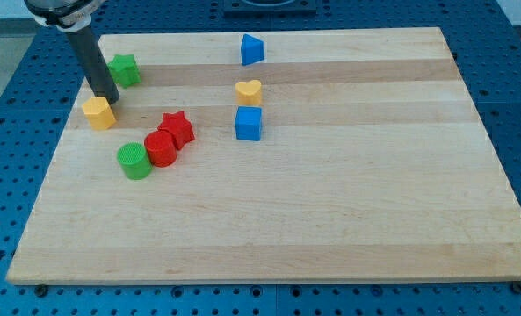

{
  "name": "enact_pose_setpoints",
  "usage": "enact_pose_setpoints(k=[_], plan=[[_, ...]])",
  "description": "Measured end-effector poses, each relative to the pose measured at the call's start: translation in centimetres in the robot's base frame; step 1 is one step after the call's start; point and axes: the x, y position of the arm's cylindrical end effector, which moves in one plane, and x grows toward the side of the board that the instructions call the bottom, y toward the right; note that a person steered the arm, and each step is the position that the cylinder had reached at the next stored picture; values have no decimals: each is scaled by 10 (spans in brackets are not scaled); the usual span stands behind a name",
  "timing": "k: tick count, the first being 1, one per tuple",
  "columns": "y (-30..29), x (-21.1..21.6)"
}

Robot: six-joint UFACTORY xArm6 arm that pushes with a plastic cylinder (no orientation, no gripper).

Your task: Point your arm to the yellow heart

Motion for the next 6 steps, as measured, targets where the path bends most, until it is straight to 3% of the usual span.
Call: enact_pose_setpoints(k=[1,2,3,4,6], plan=[[61,-30],[160,-45],[259,-39],[270,-6],[197,-6]])
